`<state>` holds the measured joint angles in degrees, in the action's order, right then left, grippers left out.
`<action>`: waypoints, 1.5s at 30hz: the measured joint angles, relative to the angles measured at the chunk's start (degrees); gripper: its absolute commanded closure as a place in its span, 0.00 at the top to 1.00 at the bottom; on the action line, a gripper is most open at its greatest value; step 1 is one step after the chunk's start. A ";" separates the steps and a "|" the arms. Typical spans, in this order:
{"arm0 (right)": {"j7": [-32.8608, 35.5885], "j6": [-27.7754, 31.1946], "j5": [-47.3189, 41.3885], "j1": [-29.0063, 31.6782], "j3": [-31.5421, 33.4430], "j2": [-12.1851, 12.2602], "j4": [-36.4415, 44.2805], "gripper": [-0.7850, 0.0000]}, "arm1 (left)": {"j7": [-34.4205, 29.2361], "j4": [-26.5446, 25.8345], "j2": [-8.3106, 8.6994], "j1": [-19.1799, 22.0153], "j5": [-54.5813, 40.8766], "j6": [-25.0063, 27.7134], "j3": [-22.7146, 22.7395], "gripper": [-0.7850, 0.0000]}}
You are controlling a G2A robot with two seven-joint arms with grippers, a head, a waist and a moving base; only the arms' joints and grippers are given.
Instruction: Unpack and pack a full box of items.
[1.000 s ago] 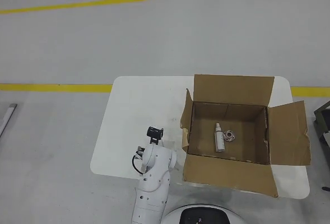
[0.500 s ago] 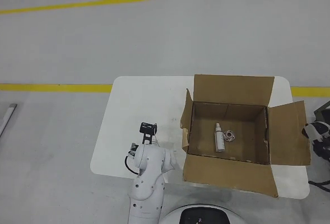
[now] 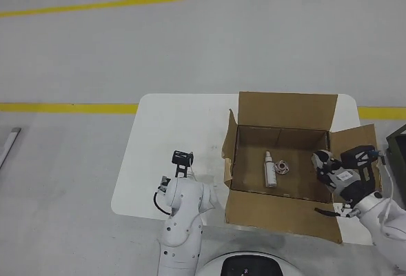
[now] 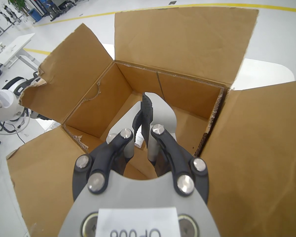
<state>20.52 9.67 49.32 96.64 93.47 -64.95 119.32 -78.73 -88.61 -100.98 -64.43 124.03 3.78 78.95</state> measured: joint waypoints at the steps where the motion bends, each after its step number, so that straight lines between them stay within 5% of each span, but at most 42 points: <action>1: -0.05 0.00 0.03 -0.08 -0.09 0.00 -0.12 0.00 | 0.00 0.00 0.00 0.00 0.00 0.00 0.00 1.00; 19: 0.56 -3.02 -1.36 -3.13 -2.44 -0.33 -0.61 0.00 | 0.00 0.00 0.00 0.00 0.00 0.00 0.00 1.00; 27: 19.69 -16.59 5.46 -18.60 -13.66 -1.13 -5.73 0.00 | 0.00 0.00 0.00 0.00 0.00 0.00 0.00 1.00; 33: 31.74 -20.31 9.49 -27.66 -20.78 -1.83 -13.20 0.00 | 0.00 0.00 0.00 0.00 0.00 0.00 0.00 1.00; 45: 32.19 -21.32 10.98 -29.98 -23.15 -2.25 -16.29 0.00 | 0.00 0.00 0.00 0.00 0.00 0.00 0.00 1.00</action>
<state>52.71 -11.65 60.31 66.67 70.32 -67.21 103.03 -78.73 -88.61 -100.98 -64.43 124.02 3.79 78.95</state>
